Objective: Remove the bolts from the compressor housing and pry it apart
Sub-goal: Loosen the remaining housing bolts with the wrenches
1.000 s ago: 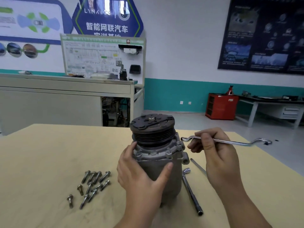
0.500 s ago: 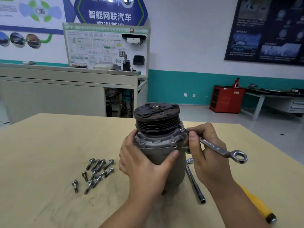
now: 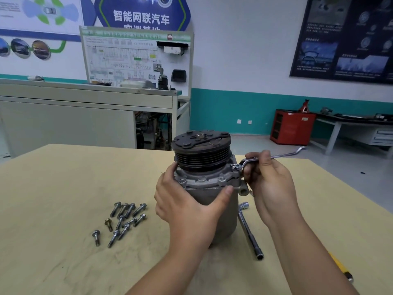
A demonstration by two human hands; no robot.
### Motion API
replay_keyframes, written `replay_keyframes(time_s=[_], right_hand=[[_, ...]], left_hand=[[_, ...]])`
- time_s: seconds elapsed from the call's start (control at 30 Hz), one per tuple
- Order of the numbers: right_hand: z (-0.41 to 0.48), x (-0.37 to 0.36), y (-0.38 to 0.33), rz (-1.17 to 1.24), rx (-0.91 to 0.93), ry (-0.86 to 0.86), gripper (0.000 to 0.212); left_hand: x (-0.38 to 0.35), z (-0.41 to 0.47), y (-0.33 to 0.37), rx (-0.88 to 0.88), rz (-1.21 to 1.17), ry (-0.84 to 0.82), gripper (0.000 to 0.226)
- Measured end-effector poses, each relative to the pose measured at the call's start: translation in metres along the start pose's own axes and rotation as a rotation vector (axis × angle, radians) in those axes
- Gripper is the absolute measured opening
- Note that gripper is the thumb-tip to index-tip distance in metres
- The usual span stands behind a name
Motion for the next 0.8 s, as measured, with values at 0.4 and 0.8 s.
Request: replay_keyframes(time_s=[0.4, 0.8], right_hand=[[-0.028, -0.002, -0.017, -0.423, 0.583, 0.178, 0.012], [-0.04, -0.02, -0.012, -0.912, 0.883, 0.215, 0.056]], left_hand=[[0.002, 0.0, 0.001, -0.011, -0.004, -0.028, 0.114], [0.003, 0.0, 0.001, -0.019, -0.029, -0.024, 0.108]])
Point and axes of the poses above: each hand's wrist, its own z-axis towards the middle knuckle, its own x-axis out of the back of the hand, y = z × x, the point moved 3 cm from there along z, towards the middle knuckle, and after that the axes turned 10 degrees about -z, right-handed, at the moved point
